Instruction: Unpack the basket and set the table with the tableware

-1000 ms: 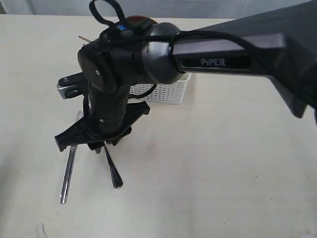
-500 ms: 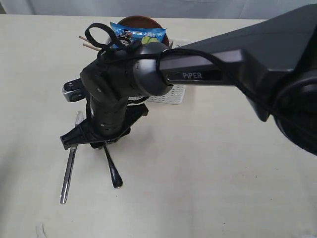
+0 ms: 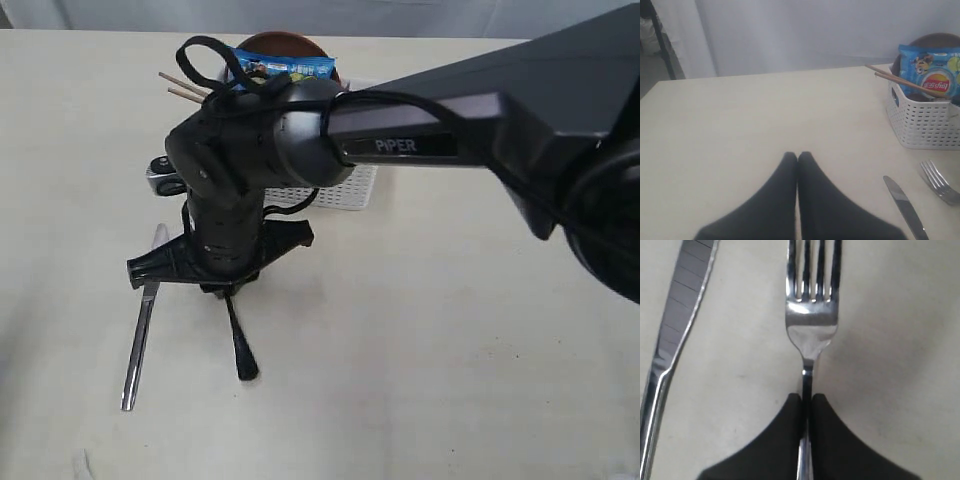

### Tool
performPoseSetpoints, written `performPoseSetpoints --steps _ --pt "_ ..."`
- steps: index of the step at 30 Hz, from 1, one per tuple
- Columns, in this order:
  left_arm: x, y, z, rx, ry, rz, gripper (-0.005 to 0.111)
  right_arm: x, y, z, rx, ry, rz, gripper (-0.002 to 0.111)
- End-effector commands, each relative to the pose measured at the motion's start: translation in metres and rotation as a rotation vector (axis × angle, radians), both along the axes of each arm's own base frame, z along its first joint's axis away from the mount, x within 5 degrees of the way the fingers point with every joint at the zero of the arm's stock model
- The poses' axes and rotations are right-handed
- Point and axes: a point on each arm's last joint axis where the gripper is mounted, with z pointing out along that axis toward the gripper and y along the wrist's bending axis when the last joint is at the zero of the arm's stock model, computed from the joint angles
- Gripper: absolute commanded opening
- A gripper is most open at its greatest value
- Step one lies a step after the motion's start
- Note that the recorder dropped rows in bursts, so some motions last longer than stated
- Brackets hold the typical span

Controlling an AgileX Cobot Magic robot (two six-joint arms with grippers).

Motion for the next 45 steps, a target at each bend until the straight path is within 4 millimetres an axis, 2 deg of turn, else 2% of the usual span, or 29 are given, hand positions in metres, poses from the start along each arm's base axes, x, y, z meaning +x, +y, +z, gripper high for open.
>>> performPoseSetpoints --steps 1,4,10,32,39,45 --pt "0.0 -0.001 0.0 -0.004 -0.006 -0.008 0.0 -0.004 -0.003 0.011 0.013 0.07 -0.149 0.0" --pt "0.0 -0.001 0.0 -0.004 -0.006 -0.008 0.0 -0.009 0.004 0.013 0.074 0.102 -0.194 0.0" --pt "0.0 -0.001 0.0 -0.004 -0.006 -0.008 0.0 -0.023 0.019 0.011 0.128 0.078 -0.161 0.0" --pt "0.0 -0.001 0.0 -0.014 -0.005 -0.008 0.0 -0.024 0.023 0.008 0.157 0.093 -0.212 0.0" --pt "0.0 -0.001 0.0 -0.014 -0.005 -0.008 0.0 -0.031 0.029 -0.005 0.151 0.114 -0.202 0.0" --pt "0.0 -0.001 0.0 -0.012 -0.005 -0.008 0.0 -0.031 0.029 -0.006 0.148 0.107 -0.18 0.0"
